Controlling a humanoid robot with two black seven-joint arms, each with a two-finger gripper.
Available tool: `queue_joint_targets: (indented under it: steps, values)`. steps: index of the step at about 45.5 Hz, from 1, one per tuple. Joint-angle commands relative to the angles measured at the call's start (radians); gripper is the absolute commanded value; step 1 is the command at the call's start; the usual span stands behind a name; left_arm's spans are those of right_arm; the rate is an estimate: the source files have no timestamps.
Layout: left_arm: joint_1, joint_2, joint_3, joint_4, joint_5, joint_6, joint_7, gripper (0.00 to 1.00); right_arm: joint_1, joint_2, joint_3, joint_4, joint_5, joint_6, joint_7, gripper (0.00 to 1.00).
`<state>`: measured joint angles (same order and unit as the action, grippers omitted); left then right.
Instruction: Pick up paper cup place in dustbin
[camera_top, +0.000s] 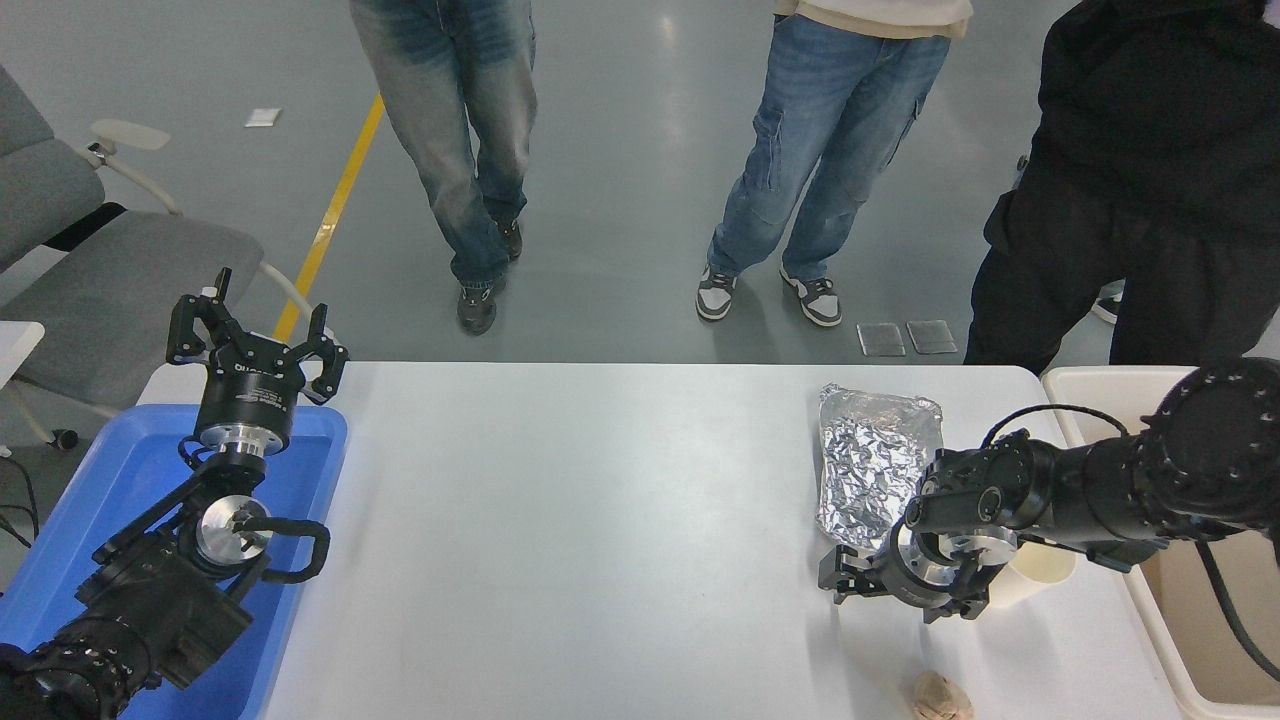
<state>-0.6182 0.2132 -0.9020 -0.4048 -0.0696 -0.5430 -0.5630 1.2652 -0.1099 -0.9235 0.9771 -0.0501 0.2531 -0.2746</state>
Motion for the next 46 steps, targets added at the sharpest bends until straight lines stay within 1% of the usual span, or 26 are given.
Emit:
queue_joint_targets:
  steps: [1,25,46]
  values:
    - [0.0,0.0,0.0,0.001,0.001,0.0,-0.002,0.99,-0.001,-0.001,0.0,0.0,0.001,0.0,0.0,1.0]
    - [0.0,0.0,0.0,0.0,-0.001,0.0,0.0,0.99,0.022,0.001,0.0,-0.002,-0.001,0.0,0.0,1.0]
    - [0.0,0.0,0.0,0.0,-0.001,0.0,0.0,0.99,0.019,-0.03,-0.003,-0.002,0.001,0.0,0.0,1.0]
